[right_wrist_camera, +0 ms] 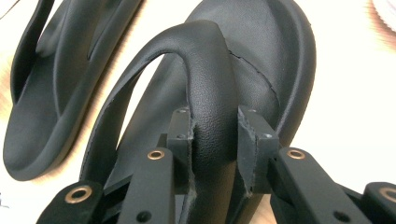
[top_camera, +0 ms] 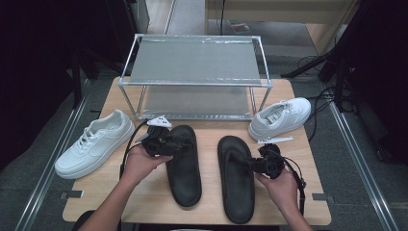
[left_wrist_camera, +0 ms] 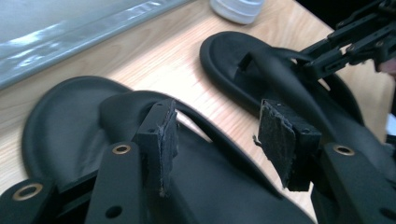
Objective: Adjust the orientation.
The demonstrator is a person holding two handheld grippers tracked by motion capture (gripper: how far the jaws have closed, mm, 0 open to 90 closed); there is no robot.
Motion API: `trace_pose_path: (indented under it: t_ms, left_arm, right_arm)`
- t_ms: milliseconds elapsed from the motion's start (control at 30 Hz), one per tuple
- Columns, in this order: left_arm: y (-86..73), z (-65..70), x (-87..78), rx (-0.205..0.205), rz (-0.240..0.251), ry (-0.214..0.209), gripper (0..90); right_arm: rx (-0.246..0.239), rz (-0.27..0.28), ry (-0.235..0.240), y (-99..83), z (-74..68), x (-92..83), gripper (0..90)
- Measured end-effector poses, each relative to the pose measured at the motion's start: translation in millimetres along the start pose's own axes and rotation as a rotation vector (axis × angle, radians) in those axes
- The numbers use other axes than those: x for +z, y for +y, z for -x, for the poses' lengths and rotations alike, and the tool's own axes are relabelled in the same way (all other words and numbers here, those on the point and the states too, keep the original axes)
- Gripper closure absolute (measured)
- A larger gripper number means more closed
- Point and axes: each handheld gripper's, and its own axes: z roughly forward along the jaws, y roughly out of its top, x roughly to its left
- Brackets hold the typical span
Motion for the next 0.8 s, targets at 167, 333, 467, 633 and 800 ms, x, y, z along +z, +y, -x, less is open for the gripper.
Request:
trace_pose_path:
  t_ms: [167,333,467,633,800]
  left_arm:
    - [-2.6,-5.2,-6.0,-0.021,0.037,0.000,47.9]
    - [-5.0,-8.4,-8.6,-0.029,0.037,0.004,47.9]
    - [-6.3,-9.4,-10.2,-0.038,0.050,0.010,48.3]
    - [-8.3,-11.4,-11.9,-0.043,0.053,0.012,48.5]
    - [-9.8,-12.6,-14.8,-0.044,0.061,0.013,49.7]
  right_arm:
    - [-0.009,0.005,0.017,8.4,-0.4,3.0,70.3]
    - [-0.032,0.003,0.028,20.1,-1.7,7.2,70.3]
    - [-0.036,0.008,0.048,31.2,-2.5,9.3,70.3]
    - [-0.040,0.009,0.077,43.4,-2.7,15.9,70.4]
    - [-0.065,-0.001,0.080,53.4,-9.3,26.0,70.3]
